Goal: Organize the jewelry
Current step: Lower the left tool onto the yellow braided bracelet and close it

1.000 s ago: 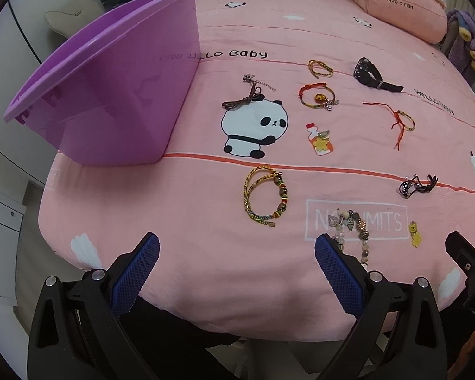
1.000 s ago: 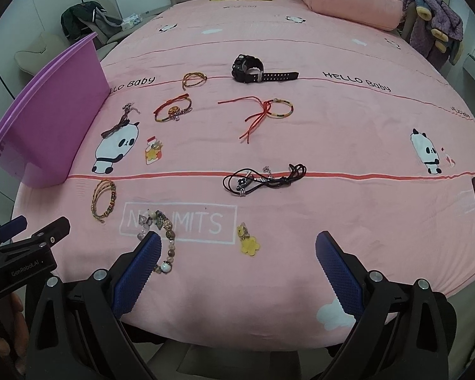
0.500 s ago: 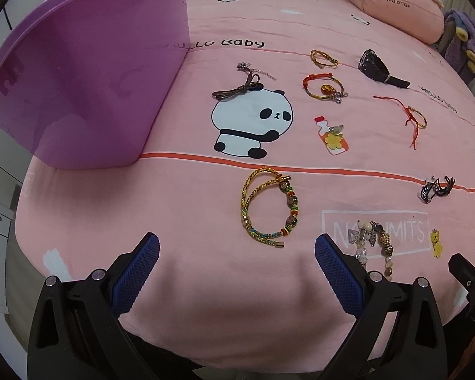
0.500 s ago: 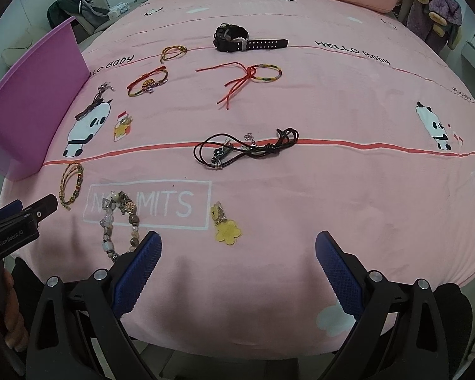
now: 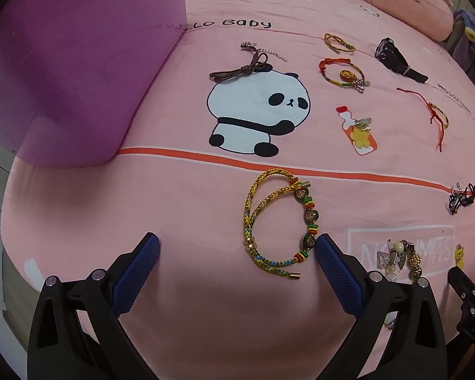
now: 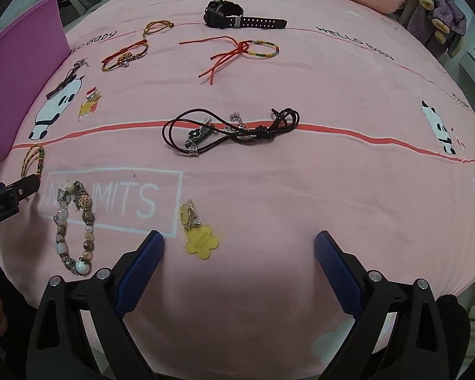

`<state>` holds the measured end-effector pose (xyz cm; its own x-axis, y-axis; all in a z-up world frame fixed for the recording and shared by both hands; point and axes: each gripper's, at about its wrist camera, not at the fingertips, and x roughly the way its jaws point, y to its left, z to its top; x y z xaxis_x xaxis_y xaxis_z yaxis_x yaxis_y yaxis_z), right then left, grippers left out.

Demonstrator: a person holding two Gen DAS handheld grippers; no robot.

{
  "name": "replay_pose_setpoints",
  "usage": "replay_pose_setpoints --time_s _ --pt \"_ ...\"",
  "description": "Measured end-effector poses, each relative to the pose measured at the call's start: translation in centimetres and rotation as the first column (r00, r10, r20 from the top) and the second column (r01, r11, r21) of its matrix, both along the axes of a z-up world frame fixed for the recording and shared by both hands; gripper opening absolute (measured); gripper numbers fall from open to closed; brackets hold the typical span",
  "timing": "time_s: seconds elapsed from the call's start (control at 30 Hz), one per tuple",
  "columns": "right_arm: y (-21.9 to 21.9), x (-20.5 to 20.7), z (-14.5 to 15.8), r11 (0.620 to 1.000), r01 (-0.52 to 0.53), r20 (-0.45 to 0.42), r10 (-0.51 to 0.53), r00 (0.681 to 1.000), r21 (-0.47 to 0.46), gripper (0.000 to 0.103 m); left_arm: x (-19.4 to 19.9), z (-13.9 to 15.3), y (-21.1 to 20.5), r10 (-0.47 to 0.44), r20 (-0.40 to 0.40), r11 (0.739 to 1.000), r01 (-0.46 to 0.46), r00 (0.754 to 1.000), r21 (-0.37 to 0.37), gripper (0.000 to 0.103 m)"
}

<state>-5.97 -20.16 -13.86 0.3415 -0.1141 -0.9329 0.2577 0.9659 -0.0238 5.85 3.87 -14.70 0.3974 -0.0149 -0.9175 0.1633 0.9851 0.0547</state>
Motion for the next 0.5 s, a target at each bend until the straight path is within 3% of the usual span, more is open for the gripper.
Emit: replay_pose_setpoints --time_s 0.23,0.33,0.4,0.5 --pt "0.2 0.4 -0.7 1.0 -0.023 0.009 0.023 1.0 -0.021 0.092 0.5 -0.8 -0.7 -0.016 0.029 1.0 0.016 0.999 0.01 0.097" --pt "0.6 0.5 -0.7 0.998 -0.046 0.014 0.046 0.999 -0.036 0.085 0.4 -0.9 -0.6 -0.017 0.05 1.0 0.018 0.999 -0.003 0.097" --pt "0.9 0.6 -0.6 0.997 -0.065 0.018 0.066 0.998 -0.041 0.079 0.3 -0.9 -0.6 -0.03 0.063 0.999 0.03 0.998 -0.01 0.094" --pt "1.4 0.6 -0.5 0.995 -0.089 0.024 0.089 0.996 -0.036 0.068 0.1 -0.7 -1.1 -0.064 0.069 0.998 0.066 0.996 -0.019 0.08"
